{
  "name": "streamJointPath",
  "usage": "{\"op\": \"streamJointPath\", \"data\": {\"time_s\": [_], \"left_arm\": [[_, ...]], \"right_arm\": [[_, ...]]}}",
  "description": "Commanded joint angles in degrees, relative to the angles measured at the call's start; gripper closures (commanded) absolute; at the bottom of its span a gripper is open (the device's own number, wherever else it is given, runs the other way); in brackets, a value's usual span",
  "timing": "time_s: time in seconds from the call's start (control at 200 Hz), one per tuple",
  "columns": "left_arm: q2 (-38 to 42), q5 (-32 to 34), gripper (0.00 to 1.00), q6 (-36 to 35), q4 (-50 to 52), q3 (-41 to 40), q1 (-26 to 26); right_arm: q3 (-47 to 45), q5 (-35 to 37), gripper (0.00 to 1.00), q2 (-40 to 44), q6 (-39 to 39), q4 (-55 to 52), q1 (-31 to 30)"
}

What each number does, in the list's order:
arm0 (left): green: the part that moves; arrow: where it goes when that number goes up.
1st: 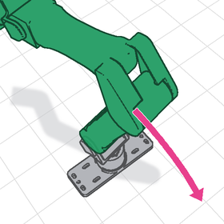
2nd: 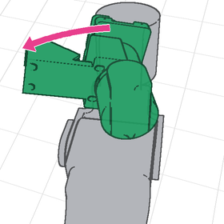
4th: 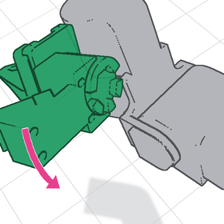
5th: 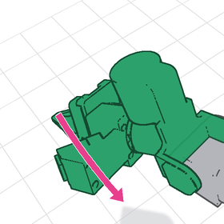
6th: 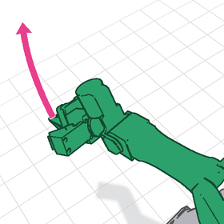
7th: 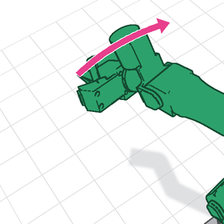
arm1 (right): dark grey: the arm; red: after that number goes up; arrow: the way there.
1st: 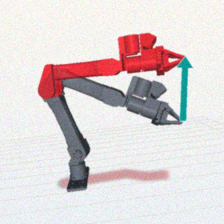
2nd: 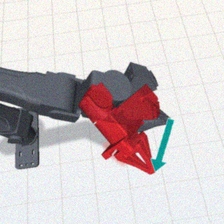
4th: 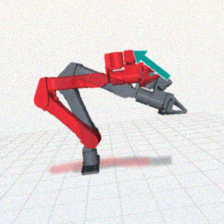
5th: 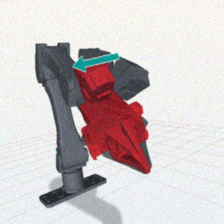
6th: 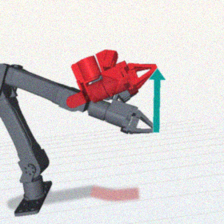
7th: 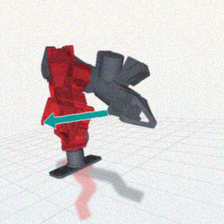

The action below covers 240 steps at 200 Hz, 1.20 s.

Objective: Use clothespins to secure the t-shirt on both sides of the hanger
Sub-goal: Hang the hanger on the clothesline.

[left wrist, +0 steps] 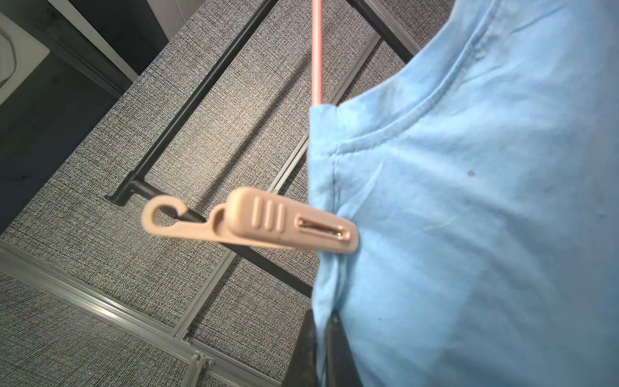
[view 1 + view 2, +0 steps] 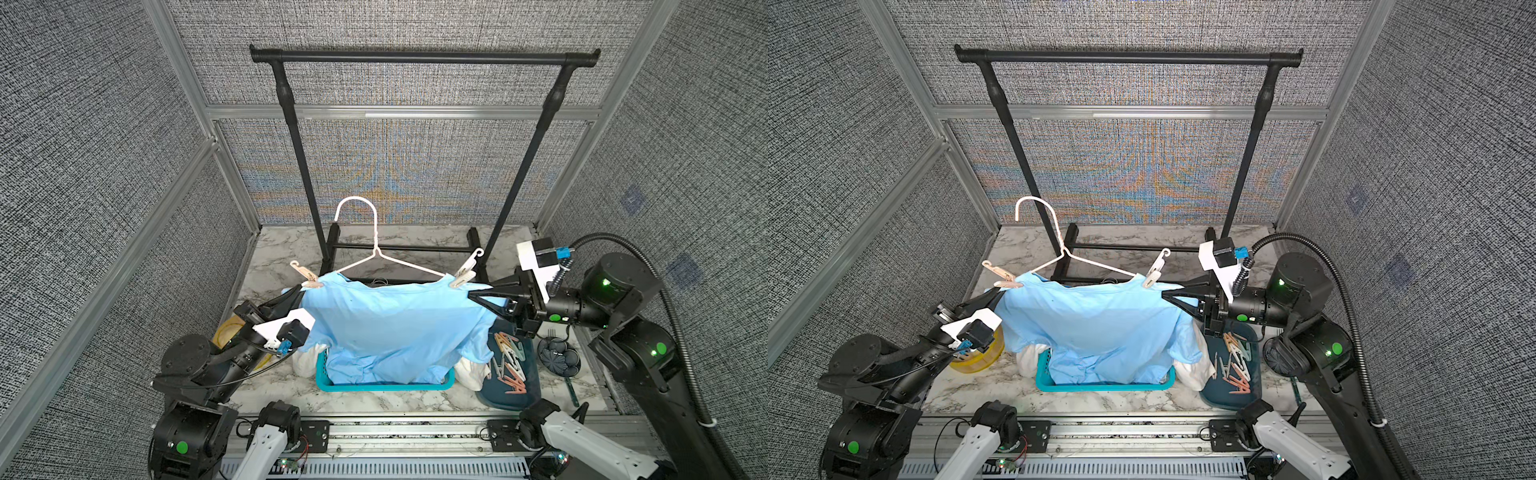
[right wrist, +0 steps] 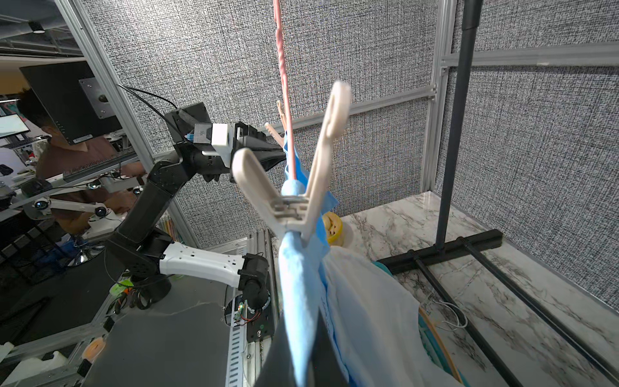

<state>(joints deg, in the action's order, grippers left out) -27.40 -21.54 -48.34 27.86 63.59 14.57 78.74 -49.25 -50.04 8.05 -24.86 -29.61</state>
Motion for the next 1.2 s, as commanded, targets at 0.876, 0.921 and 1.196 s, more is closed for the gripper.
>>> {"op": "streamJointPath", "data": {"time_s": [0.876,0.921,1.196], "left_arm": [[-21.8,-12.5,1.00,7.0,-23.0,21.4,0.2],[-22.9,-12.7,1.00,6.7,-23.1,22.1,0.2],[-31.4,-8.1,1.00,8.5,-25.9,28.5,0.2]], "right_arm": [[27.7,5.6,1.00,-13.5,-1.2,5.1,-5.4],[29.3,7.4,1.00,-14.5,-2.4,4.2,-5.4],[40.2,18.4,1.00,-21.1,-5.5,2.2,-5.4]]}}
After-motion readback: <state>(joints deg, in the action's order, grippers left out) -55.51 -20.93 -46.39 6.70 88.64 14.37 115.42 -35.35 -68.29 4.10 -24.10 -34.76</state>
